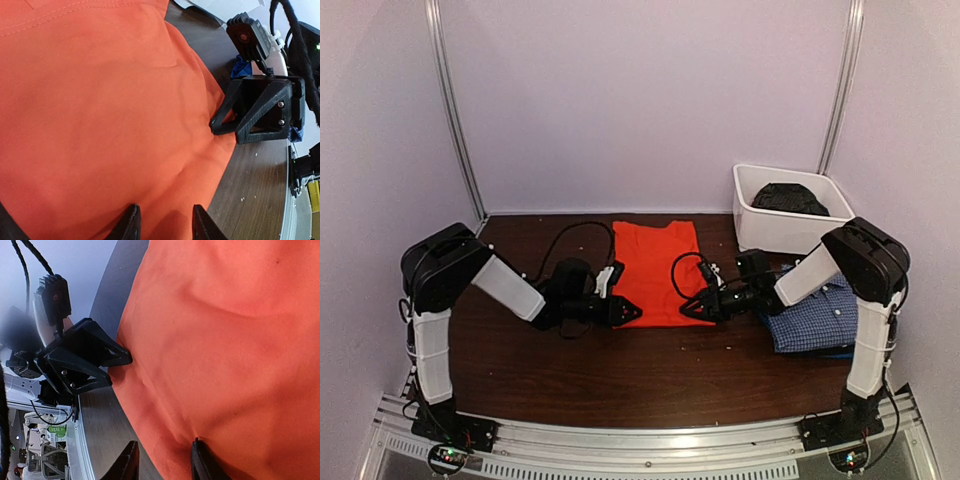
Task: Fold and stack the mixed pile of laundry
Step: Adjust the 2/3-rectangle-folded T-shirt at the center of the board, then pick up the 2/3-rectangle-folded T-shirt from the center of the board.
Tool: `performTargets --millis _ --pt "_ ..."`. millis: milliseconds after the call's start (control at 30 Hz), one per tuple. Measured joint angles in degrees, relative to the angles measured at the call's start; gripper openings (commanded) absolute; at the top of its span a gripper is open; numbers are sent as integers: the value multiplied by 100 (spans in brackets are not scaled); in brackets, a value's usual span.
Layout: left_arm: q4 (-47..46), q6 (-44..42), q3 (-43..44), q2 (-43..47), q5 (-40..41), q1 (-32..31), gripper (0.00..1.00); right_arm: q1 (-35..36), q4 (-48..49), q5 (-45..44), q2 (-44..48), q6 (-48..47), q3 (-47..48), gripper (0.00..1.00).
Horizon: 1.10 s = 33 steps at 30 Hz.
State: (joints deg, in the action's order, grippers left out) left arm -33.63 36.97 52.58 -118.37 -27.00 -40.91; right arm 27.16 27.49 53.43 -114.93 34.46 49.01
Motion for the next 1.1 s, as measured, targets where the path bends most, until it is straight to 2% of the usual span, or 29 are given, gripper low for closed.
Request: performTargets --millis 200,333,467,600,733,833,1100 --pt "-802 284 -1193 566 90 -87 37 321 223 -59 424 52 -658 37" --pt "-470 122 -1832 1314 365 -356 45 717 50 -72 1071 188 -1300 39" --pt "782 -861 -1912 2500 1672 -938 48 754 -872 -229 1978 4 -1357 40" --pt "1528 -2415 -1528 3163 3217 -1773 49 584 -1744 -540 2326 -490 -527 40" --pt "1773 -3847 -1427 3145 4148 -2186 48 407 -2076 -688 1969 -798 223 40" --pt "2037 -4774 -1329 2806 4723 -2509 47 345 -2328 -732 1423 -981 804 40" --pt "2155 -6286 -673 1375 5648 -3248 43 345 -2835 -717 208 -1364 2120 39"
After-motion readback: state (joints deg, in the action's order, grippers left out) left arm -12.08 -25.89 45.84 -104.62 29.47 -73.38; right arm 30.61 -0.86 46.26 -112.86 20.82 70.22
